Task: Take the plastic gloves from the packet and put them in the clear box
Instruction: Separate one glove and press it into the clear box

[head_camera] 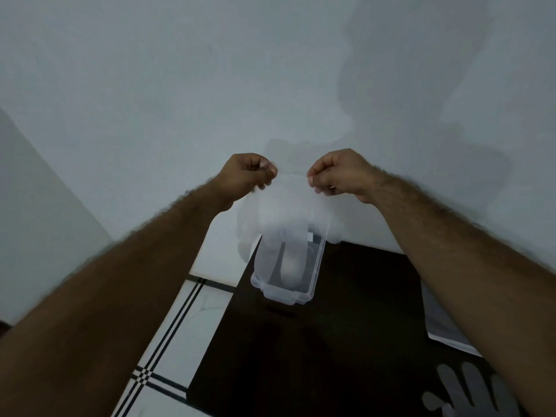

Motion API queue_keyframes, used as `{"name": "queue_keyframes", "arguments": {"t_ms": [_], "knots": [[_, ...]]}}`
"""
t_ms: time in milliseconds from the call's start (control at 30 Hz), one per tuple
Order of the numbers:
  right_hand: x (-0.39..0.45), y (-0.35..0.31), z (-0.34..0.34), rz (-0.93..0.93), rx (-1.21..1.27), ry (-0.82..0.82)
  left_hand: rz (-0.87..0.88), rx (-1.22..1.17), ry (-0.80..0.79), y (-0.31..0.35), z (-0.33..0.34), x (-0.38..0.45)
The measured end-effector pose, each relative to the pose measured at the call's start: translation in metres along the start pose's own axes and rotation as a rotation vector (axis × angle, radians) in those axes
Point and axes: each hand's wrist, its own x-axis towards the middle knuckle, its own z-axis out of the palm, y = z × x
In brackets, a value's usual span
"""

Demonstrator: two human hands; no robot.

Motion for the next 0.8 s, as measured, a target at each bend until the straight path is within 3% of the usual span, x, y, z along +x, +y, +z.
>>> {"name": "queue_keyframes", "arguments": {"t_ms": [200,500,700,800], "knots": [[0.047,-0.009,0.001,-0.15,-0.146,0.323,0.066,-0.01,0.026,0.004,-0.015,0.061],[0.047,-0.046,0.012,-0.575,-0.395,0.775,0.375,-0.19,0.012,0.021,-0.037,0.117],[0.009,-0.002,0.061,-0.607,-0.578,0.823,0.521,-0.036,0.026,-0.026,-0.033,0.08],[0.003,0.04,0.084,-0.58,-0.688,0.765,0.547,0.04,-0.013,-0.074,-0.022,0.063]]}}
